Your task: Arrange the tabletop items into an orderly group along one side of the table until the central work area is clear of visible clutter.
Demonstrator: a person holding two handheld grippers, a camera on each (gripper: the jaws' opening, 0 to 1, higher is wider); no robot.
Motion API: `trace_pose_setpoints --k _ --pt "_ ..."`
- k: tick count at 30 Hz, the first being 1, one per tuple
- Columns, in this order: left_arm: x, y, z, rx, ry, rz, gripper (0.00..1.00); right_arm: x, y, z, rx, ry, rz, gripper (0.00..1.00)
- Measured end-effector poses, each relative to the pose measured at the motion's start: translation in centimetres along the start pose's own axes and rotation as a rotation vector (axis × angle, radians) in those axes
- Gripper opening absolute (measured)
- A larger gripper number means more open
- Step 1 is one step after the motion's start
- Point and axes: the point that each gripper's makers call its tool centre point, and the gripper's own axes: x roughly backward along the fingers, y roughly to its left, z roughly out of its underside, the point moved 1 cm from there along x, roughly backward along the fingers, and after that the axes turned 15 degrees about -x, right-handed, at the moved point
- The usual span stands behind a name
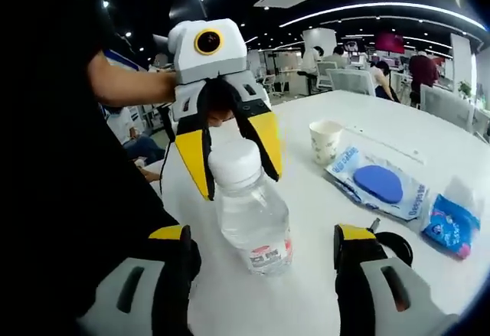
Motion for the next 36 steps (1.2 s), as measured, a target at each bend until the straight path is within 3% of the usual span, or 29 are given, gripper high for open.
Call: trace_pose_setpoints --k 5,12,16,22,28,36 --pt "0.3 0.0 0.1 0.007 0.013 -0.010 0.19 1.1 -0.9 -0.9 -0.065 -0.056 0.035 0.89" --pt "1.1 0.4 0.1 0.031 0.012 -0.042 0.19 2.4 -2.1 -1.7 -0.106 -0.111 0.085 0.92" --pt "1.9 1.1 -0.9 0.058 -0.015 -0.086 0.19 3.1 -3.1 -2.3 -0.120 -0.159 0.136 0.99" --pt "3.6 2.1 -2.4 0.059 -0.039 -0.123 0.19 4.4 -4.9 -2.8 -0.138 -0.203 0.214 1.00" --pt "6.1 3.4 -2.6 0.056 -0.023 -0.162 0.19 5.6 -6.1 -3.5 -0.153 -0.245 0.251 1.00" --pt "11.2 6.1 -2.0 0.057 0.022 -0.252 0.19 6.9 -7.5 -3.6 -0.158 -0.264 0.301 1.00"
